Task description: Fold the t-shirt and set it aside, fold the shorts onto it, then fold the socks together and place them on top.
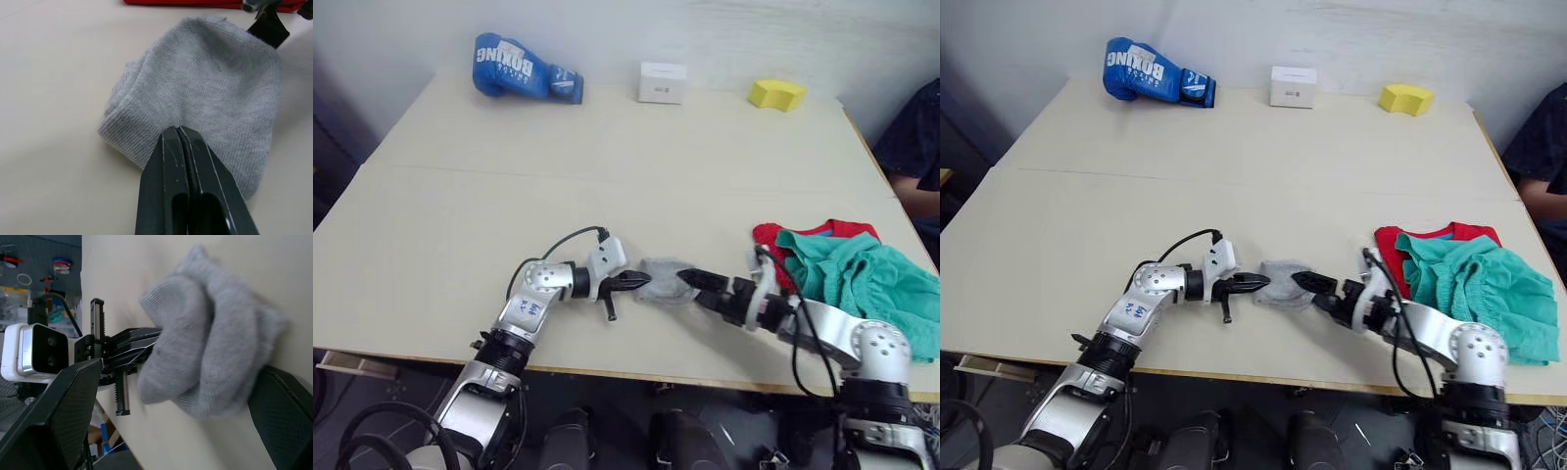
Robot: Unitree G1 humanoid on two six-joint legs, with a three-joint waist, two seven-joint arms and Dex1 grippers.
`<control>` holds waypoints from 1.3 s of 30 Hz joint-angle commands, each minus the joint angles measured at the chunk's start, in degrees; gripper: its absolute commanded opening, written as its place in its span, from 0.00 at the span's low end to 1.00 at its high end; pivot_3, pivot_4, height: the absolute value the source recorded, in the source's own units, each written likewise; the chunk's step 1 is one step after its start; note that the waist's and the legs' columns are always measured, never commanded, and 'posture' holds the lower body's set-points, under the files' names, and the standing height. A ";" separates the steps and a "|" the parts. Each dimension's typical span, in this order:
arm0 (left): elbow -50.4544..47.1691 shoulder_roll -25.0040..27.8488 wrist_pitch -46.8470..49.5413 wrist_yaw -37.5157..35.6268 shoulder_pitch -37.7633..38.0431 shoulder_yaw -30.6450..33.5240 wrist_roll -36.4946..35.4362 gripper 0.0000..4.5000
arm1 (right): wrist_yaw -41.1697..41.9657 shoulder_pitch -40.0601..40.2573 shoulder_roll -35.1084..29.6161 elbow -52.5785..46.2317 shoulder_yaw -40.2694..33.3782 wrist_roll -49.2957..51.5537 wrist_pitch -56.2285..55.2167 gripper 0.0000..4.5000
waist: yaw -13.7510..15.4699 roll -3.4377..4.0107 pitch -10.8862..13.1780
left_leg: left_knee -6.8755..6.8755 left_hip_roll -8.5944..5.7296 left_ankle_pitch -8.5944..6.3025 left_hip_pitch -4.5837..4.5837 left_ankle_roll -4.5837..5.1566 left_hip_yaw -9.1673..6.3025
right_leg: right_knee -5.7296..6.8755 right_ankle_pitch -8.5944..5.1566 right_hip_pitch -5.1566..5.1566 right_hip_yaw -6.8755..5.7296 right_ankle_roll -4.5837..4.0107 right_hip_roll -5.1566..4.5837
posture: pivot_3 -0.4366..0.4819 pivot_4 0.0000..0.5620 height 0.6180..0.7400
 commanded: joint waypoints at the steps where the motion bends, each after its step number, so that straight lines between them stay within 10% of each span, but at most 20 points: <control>1: 0.59 0.60 1.35 -0.14 1.83 -1.93 2.01 0.00 | -3.04 -0.33 2.06 2.44 3.41 0.52 -1.66 1.00 | -0.22 0.00 -0.01 | 0.00 0.00 0.00 0.00 0.00 0.00 | -0.01 0.00 0.00 0.00 0.00 0.00 | 0.48 0.27 1.00; 15: -0.95 1.16 2.71 -3.33 1.64 -1.64 -0.31 0.00 | -5.43 2.47 3.08 0.88 0.76 -2.44 -7.97 0.04 | -0.45 -0.03 -0.07 | -0.04 0.00 -0.01 -0.08 0.00 0.00 | -0.13 0.03 -0.04 0.05 0.01 -0.02 | 0.48 0.27 1.00; 21: -7.19 0.78 1.24 -6.07 0.31 2.81 -6.04 0.20 | -7.16 7.90 5.24 -12.97 -6.03 6.50 -16.97 0.03 | 0.70 0.06 -0.07 | -0.08 -0.02 -0.05 -0.71 0.03 -0.04 | -0.31 0.04 -0.59 0.01 0.03 -0.02 | 0.48 0.27 1.00; 32: -22.94 2.32 7.49 -9.18 -0.24 8.56 -19.03 0.98 | -0.68 18.29 6.82 -33.04 -30.44 7.34 -39.46 0.03 | 0.99 0.18 0.00 | 0.21 -0.28 0.13 -1.81 0.45 0.14 | -0.24 0.33 -1.46 0.08 0.56 -0.01 | 0.48 0.27 1.00; 39: -24.81 1.00 8.06 -6.76 0.15 7.45 -19.14 1.00 | -1.54 23.43 7.44 -25.69 -39.33 4.53 -47.91 0.03 | 0.84 0.31 -0.03 | 0.20 -0.16 0.45 -1.71 0.42 0.13 | -0.34 0.77 -1.44 0.22 0.34 0.10 | 0.48 0.27 1.00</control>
